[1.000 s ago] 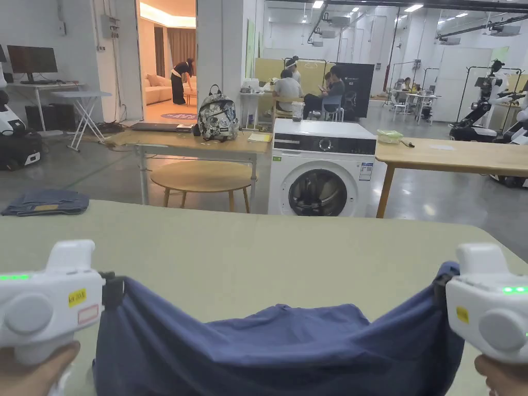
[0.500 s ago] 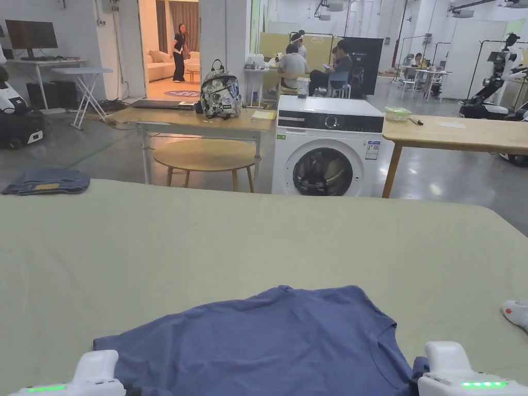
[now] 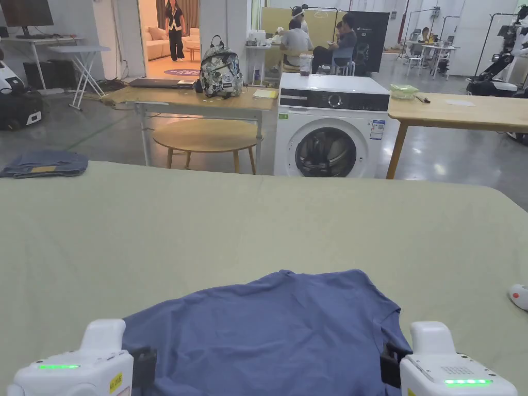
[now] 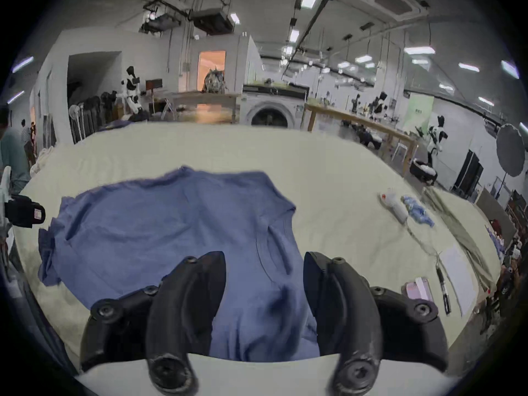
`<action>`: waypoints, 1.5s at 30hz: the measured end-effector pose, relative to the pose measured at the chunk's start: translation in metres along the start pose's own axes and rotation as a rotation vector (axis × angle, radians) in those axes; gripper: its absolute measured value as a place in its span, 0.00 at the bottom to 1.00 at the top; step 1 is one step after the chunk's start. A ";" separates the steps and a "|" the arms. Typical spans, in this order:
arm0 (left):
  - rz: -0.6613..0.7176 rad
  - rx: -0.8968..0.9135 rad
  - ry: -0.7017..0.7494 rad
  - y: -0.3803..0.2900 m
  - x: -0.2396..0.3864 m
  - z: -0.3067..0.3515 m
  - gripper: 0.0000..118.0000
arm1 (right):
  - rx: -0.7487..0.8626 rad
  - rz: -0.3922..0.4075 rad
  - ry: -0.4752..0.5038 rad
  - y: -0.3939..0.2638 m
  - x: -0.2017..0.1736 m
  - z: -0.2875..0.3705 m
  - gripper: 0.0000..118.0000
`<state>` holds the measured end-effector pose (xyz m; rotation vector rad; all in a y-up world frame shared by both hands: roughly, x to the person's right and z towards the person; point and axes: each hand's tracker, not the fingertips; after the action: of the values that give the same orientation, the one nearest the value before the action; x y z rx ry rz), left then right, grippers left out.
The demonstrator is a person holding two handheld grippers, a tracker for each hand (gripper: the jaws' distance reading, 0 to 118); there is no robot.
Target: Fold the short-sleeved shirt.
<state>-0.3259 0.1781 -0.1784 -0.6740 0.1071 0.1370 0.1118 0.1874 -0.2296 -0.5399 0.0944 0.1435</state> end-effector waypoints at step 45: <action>0.328 -0.329 0.000 0.098 -0.122 -0.106 0.52 | 0.147 -0.016 0.055 0.031 -0.062 -0.049 0.00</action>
<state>-0.4680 0.1758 -0.3036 -0.9815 0.1976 0.4775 0.0429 0.1811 -0.2789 -0.3980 0.1533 0.1049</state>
